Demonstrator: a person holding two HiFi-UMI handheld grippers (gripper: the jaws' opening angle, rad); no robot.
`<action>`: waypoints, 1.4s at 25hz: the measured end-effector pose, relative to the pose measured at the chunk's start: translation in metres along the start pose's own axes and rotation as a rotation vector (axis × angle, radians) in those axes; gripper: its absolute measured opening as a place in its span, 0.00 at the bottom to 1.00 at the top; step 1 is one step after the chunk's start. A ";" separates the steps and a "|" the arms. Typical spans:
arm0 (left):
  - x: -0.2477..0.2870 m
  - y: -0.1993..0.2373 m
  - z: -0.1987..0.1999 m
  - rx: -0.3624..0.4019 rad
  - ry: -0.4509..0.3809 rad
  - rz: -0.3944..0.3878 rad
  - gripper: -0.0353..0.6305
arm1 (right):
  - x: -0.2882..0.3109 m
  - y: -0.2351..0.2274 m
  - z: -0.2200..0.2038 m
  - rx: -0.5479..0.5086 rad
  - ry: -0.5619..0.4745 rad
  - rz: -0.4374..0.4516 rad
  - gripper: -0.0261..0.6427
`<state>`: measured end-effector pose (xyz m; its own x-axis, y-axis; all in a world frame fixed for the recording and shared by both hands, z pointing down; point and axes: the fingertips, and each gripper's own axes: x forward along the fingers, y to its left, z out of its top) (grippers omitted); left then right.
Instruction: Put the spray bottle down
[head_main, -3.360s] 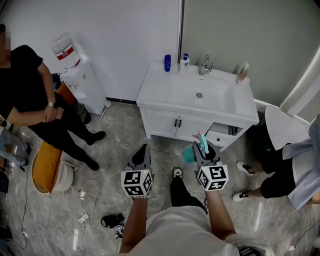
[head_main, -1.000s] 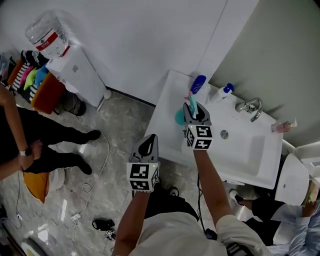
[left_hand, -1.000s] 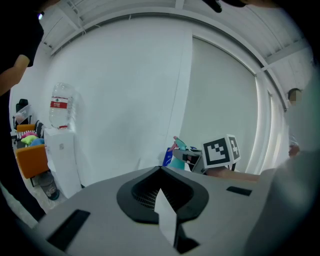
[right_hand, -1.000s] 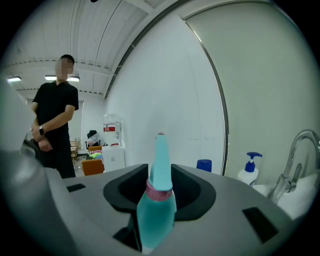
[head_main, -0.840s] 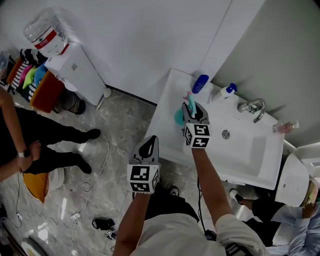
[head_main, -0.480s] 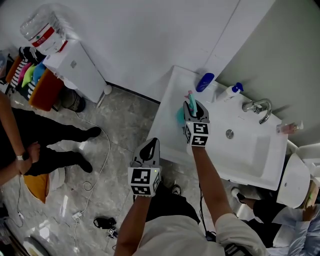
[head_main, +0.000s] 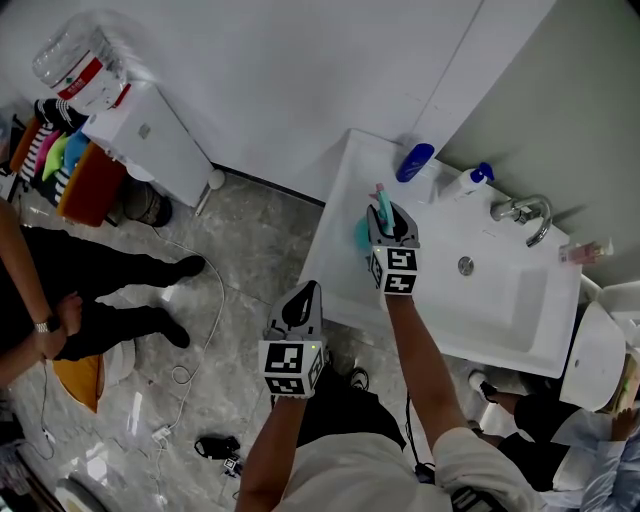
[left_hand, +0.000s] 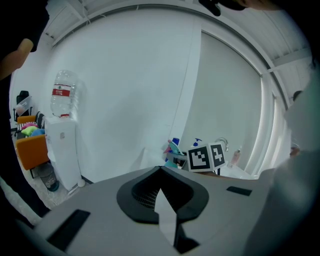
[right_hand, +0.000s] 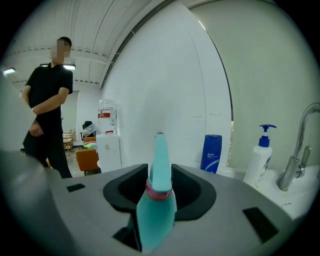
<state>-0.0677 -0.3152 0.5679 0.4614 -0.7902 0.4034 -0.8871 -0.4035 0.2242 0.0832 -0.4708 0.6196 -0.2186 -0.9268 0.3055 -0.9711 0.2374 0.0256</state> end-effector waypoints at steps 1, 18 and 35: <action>0.001 -0.001 0.000 -0.001 -0.001 -0.002 0.06 | 0.000 0.000 0.000 -0.003 0.000 0.002 0.28; -0.001 -0.015 -0.001 -0.006 -0.010 -0.012 0.06 | -0.016 0.001 -0.001 -0.026 0.012 0.013 0.44; -0.025 -0.091 0.073 0.082 -0.145 -0.078 0.06 | -0.221 -0.049 0.106 0.028 -0.171 -0.028 0.10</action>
<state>0.0003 -0.2920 0.4729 0.5272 -0.8110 0.2537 -0.8496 -0.4979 0.1740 0.1691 -0.3088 0.4498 -0.2018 -0.9695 0.1391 -0.9789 0.2044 0.0047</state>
